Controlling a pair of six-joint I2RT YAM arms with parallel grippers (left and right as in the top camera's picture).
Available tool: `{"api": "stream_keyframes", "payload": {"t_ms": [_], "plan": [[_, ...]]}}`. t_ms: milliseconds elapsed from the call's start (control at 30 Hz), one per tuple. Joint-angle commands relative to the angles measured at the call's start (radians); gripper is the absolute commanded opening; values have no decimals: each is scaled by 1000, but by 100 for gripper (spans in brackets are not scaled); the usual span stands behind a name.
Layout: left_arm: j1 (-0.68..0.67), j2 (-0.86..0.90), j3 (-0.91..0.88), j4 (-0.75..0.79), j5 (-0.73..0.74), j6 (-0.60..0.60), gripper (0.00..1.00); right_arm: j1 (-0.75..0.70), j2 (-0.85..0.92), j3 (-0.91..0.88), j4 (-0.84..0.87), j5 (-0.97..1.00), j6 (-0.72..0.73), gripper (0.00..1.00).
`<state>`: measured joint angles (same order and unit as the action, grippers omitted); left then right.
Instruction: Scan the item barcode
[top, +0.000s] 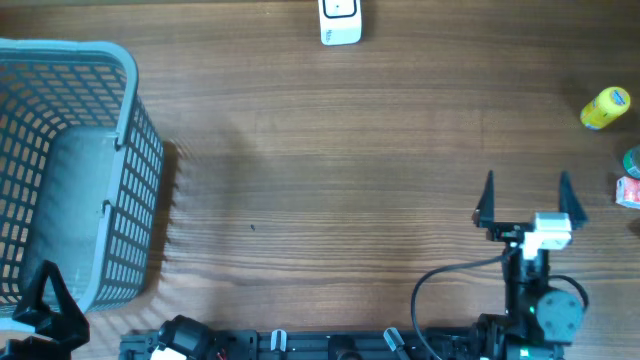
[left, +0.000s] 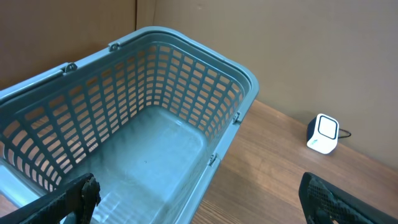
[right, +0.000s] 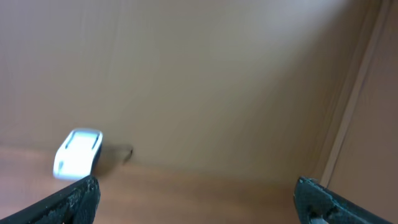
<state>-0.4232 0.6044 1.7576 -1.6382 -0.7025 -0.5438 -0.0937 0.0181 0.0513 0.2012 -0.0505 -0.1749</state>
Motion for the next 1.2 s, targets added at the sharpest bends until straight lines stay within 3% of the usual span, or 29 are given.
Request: {"api": "stream_keyframes", "payload": {"t_ms": [0, 200, 1167], "plan": [[3, 6, 0, 2, -6, 12, 100, -6, -16, -46, -79, 31, 47, 100], [3, 6, 0, 2, -6, 12, 100, -6, -16, -46, -201, 16, 48, 100], [3, 6, 0, 2, -10, 14, 100, -5, -14, -46, -201, -7, 90, 100]]}}
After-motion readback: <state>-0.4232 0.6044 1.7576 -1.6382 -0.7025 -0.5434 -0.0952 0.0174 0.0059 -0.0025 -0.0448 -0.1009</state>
